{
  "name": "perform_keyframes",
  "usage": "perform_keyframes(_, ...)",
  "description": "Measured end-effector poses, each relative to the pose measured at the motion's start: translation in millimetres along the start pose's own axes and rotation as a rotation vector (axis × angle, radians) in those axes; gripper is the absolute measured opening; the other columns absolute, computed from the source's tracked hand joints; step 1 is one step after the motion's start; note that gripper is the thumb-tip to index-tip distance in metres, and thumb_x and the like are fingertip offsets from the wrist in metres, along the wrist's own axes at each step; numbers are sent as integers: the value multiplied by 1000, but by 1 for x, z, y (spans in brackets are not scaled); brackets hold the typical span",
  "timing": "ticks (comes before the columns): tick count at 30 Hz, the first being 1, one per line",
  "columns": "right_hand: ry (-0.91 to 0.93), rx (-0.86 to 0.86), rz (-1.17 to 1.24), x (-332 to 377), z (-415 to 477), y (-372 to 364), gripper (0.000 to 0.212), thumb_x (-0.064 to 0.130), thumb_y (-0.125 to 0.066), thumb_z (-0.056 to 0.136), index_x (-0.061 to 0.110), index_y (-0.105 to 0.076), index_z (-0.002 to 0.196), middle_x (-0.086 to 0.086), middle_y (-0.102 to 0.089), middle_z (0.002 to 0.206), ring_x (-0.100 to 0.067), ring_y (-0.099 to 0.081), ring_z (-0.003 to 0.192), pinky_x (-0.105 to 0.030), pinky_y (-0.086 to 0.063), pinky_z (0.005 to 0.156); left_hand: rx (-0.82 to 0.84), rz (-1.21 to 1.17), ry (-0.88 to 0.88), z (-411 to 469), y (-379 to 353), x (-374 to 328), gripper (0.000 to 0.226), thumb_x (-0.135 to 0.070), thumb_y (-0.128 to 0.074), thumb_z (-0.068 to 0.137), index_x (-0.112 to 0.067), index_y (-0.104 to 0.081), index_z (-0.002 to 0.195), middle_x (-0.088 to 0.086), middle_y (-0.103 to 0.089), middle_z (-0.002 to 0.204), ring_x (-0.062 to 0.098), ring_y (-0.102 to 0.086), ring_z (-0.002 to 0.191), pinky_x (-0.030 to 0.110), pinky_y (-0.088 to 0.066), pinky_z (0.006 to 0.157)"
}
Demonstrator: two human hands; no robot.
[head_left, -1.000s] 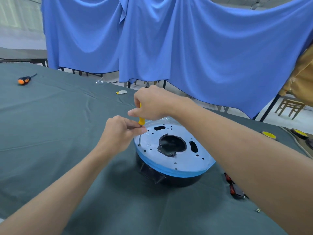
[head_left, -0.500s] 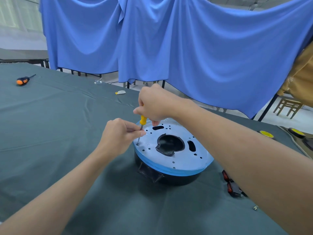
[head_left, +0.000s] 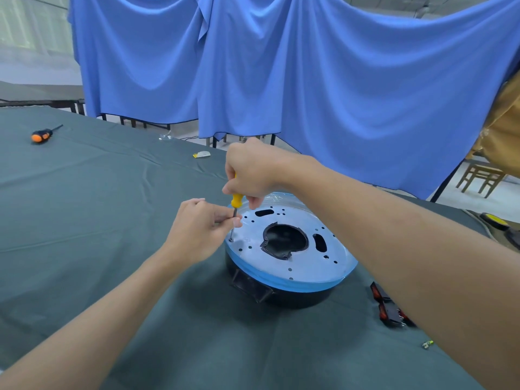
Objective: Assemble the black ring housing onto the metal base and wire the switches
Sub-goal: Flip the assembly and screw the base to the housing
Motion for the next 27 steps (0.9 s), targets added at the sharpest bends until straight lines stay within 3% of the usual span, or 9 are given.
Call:
perform_keyframes(3, -80, 35, 72, -9, 0, -6, 35, 16, -41, 93, 15, -46, 58, 2, -64, 46, -15, -69, 79, -27, -53, 77, -49, -66, 34, 1, 1, 1, 15, -28, -77, 83, -16, -77, 74, -4, -63, 53, 17, -46, 57, -1, -20, 86)
perform_keyframes(6, -124, 47, 155, -13, -1, -11, 36, 18, -40, 95, 11, -46, 61, -6, -70, 57, -4, -56, 39, -29, -54, 82, -13, 9, 16, 3, -4, -1, 24, -25, -74, 87, -8, -75, 70, 21, -60, 61, 39, -40, 71, 13, -24, 86)
perform_keyframes(9, -103, 34, 174, -14, 0, -8, 35, 35, -50, 96, 6, -57, 79, -4, -71, 64, -11, -67, 48, -28, -56, 75, 21, -14, 14, 2, -4, -2, 18, -22, -69, 91, -10, -79, 83, 24, -70, 79, 45, -56, 83, -1, -10, 97)
perform_keyframes(13, 8, 28, 237, -8, -1, -1, 7, 21, -66, 89, 14, -64, 90, 2, -70, 66, -10, -71, 60, -25, -55, 61, 44, -100, 61, -2, -3, 3, 17, -19, -64, 95, -12, -78, 90, 27, -70, 84, 38, -63, 94, -4, -6, 99)
perform_keyframes(18, 9, -8, 159, -1, 2, -5, 21, 23, -56, 93, 5, -66, 93, 12, -54, 34, -18, -68, 95, -29, -53, 77, 95, -48, 24, -2, -8, 2, 20, -15, -56, 100, -9, -74, 104, 2, -77, 95, 24, -69, 100, 11, -11, 108)
perform_keyframes(21, -59, 7, 124, -6, 3, -9, 25, 23, -49, 93, 9, -57, 73, 7, -54, 33, -8, -67, 78, -30, -54, 81, 99, -20, 26, -2, -9, 2, 17, -17, -60, 97, -8, -74, 100, 6, -77, 91, 27, -68, 97, 1, -9, 102)
perform_keyframes(23, -97, -2, 86, -9, 4, -8, 30, 22, -47, 93, 11, -47, 65, 5, -53, 32, -5, -61, 60, -24, -54, 71, 46, -26, 38, -1, -3, 1, 10, -20, -71, 89, -11, -76, 89, 1, -77, 85, 30, -66, 92, -3, -15, 92)
perform_keyframes(25, -134, -14, 48, -11, 5, -7, 28, 25, -46, 94, 12, -43, 69, 6, -49, 29, -7, -59, 52, -20, -45, 49, -18, -56, 62, 1, 4, 0, 8, -24, -79, 81, -17, -79, 82, -5, -76, 84, 23, -66, 88, 10, -30, 86)
perform_keyframes(27, -145, -28, 34, -10, 5, -6, 29, 29, -47, 95, 13, -40, 72, 6, -46, 27, -12, -60, 51, -23, -37, 44, -60, -76, 96, 5, 8, 0, 8, -26, -83, 76, -20, -80, 81, -5, -77, 80, 5, -66, 76, 11, -37, 77)
Point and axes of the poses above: each hand's wrist, its own z-axis towards the middle knuckle, its own y-axis out of the back of the hand, x = y × z, the point moved 6 cm from there along z, towards the middle knuckle
